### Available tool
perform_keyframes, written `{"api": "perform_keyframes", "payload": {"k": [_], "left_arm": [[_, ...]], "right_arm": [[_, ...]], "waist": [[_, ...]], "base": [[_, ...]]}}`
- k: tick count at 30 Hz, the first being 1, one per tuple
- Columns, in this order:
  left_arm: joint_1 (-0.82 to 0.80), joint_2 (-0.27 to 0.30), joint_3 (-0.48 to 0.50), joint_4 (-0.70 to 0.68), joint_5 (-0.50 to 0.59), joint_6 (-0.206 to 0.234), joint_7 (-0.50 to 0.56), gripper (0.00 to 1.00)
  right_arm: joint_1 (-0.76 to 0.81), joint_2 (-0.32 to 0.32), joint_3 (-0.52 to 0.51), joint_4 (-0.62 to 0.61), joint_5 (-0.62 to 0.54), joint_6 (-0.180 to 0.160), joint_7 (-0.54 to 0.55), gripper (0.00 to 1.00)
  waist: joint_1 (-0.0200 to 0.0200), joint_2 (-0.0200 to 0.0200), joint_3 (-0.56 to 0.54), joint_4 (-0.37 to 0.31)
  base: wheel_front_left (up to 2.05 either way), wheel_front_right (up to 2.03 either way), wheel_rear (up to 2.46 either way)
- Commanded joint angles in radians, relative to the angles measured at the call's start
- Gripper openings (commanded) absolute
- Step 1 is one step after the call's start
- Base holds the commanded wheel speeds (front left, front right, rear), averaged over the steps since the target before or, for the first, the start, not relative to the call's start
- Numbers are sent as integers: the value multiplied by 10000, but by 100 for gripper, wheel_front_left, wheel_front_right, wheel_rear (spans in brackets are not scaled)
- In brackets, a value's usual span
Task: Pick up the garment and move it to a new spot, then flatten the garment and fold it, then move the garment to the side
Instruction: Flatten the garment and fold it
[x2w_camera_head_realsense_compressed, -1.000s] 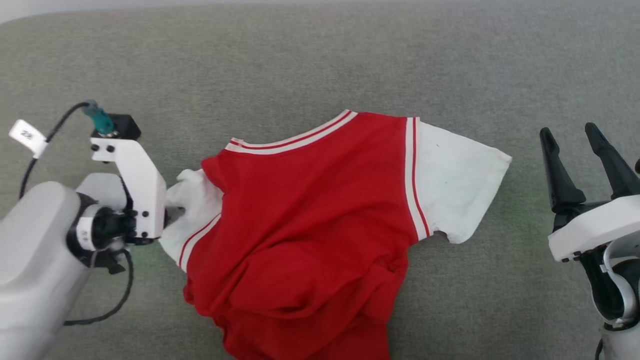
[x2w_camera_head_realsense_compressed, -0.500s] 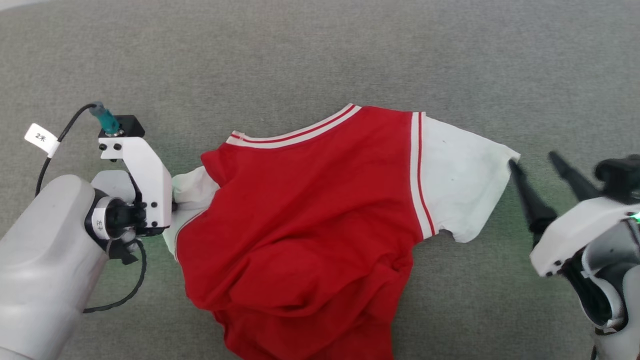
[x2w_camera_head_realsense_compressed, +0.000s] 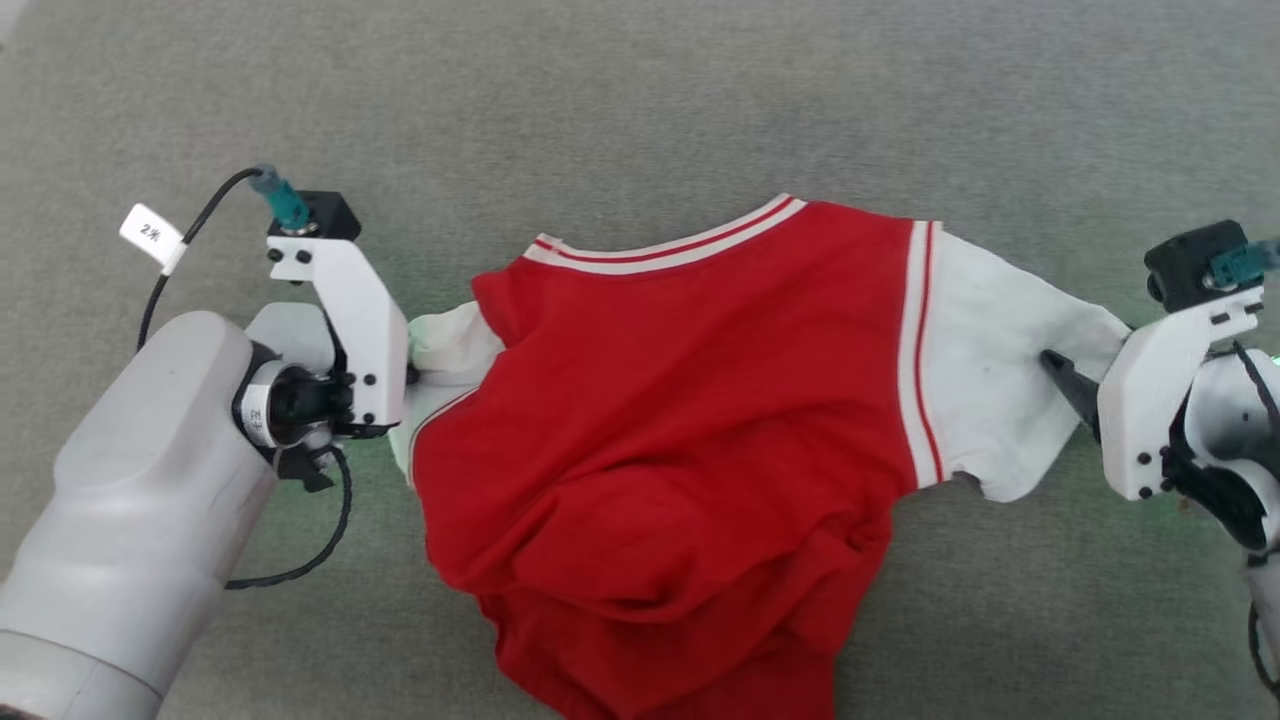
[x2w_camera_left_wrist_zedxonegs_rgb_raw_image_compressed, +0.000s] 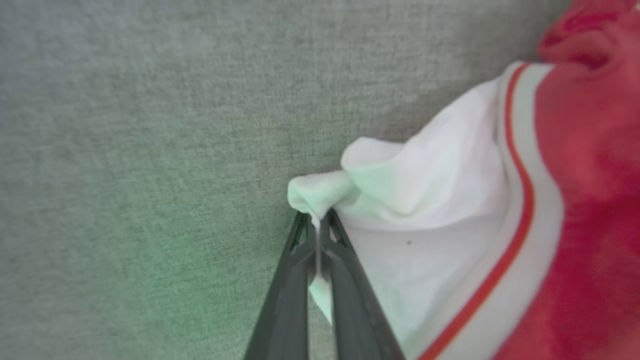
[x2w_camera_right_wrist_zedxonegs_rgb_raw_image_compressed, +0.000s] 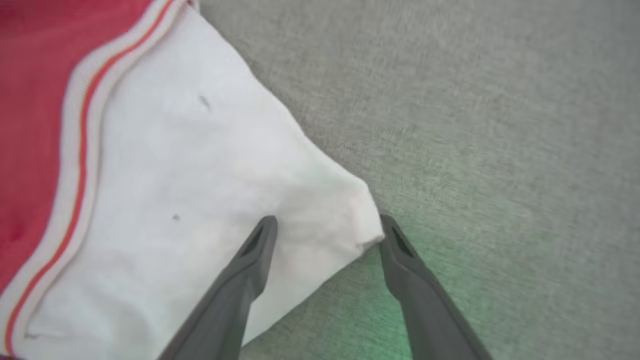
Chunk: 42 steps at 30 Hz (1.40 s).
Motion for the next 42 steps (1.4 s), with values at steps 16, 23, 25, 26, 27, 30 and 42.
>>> {"api": "perform_keyframes", "payload": {"k": [16,23,25,26,27,30,42], "left_arm": [[-234,-524,-11,728,-43,-91,-767,0],[-727,153,425,74,80,0,-1326,0],[-839,364,524,-257,127,40,-1451,0],[-902,479,590,-420,135,76,-1485,0],[-973,605,654,-589,147,114,-1517,0],[-1215,1012,826,-1178,205,188,-1541,0],[-2122,1901,1551,-2769,86,629,-1394,0]], "right_arm": [[-689,-504,2153,1334,2415,29,2430,0],[-1744,-777,1213,577,3231,-5,1588,0],[-1881,-872,1141,351,3453,-4,1388,0],[-1965,-930,1077,284,3497,-5,1311,0],[-2097,-996,1019,226,3518,-5,1225,0],[-2544,-1116,941,75,3457,-4,1006,0],[-4541,-710,820,323,3280,-4,-262,0]], "waist": [[0,-1,38,347],[0,-1,-745,149],[0,-1,-1050,82],[0,-1,-1185,44],[0,-1,-1353,8],[0,-1,-1776,-100],[0,-1,-3147,-455]], "base": [[0,0,0],[0,0,0],[0,0,0],[0,0,0],[0,0,0],[0,0,0],[0,0,0]]}}
